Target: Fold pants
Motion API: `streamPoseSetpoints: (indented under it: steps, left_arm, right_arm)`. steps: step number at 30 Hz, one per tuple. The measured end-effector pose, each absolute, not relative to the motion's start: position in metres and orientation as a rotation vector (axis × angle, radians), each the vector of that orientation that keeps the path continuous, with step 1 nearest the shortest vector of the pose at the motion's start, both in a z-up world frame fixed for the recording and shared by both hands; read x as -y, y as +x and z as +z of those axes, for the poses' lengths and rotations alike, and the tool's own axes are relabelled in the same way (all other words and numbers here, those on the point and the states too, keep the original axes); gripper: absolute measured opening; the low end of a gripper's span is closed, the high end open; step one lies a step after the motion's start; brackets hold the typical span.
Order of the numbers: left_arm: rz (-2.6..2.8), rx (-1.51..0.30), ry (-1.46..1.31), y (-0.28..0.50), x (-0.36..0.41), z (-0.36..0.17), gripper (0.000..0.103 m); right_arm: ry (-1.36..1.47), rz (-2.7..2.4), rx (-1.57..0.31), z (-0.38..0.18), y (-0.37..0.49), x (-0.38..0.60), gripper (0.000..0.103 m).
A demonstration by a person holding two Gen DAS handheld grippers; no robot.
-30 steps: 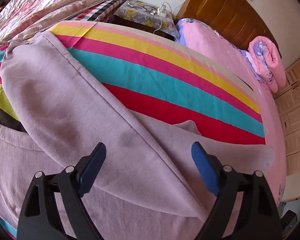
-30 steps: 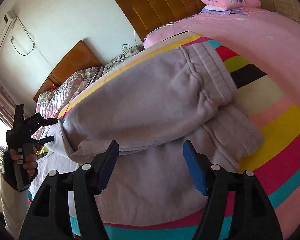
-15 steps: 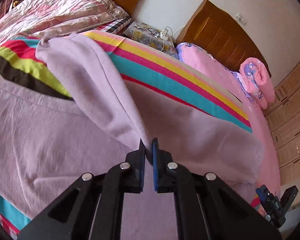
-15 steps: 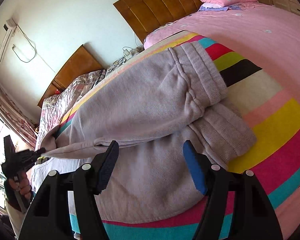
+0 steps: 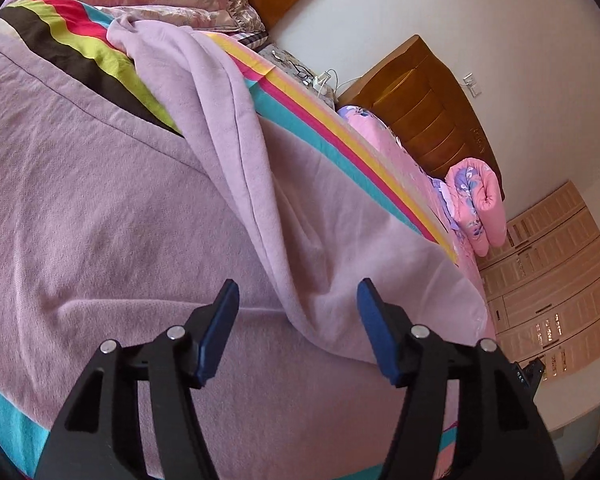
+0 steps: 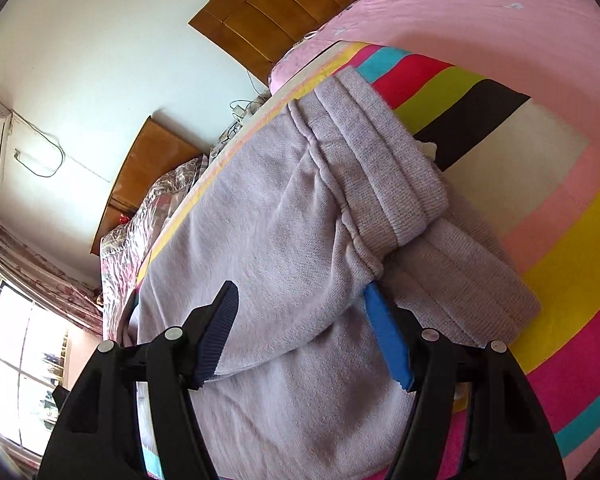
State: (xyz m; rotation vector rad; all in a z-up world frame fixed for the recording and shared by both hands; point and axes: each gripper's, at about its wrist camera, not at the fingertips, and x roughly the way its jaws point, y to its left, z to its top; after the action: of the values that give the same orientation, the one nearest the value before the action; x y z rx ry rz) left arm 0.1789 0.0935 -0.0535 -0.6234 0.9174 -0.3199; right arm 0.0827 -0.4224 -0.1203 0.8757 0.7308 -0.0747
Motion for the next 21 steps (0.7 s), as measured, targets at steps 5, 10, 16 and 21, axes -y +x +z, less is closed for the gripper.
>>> streamPoseSetpoints:
  steps: [5,10,16,21]
  left_arm:
    - [-0.187,-0.973,-0.486,0.227,-0.082,-0.031,0.065]
    - [0.003,-1.12,-0.349,0.284,-0.081,-0.035,0.047]
    - [-0.008,-1.059,-0.324,0.265,-0.098,-0.041,0.007]
    - [-0.135,-0.92,-0.521,0.245,-0.135,-0.016,0.007]
  right_arm:
    - [0.856,-0.086,-0.745,-0.12,0.085,0.421,0.065]
    - [0.859,-0.089,-0.741,-0.122,0.082,0.419,0.063]
    - [0.87,-0.152,-0.722,-0.126,0.074,0.428,0.013]
    - [0.787,-0.124,-0.67,-0.095,0.078,0.424,0.009]
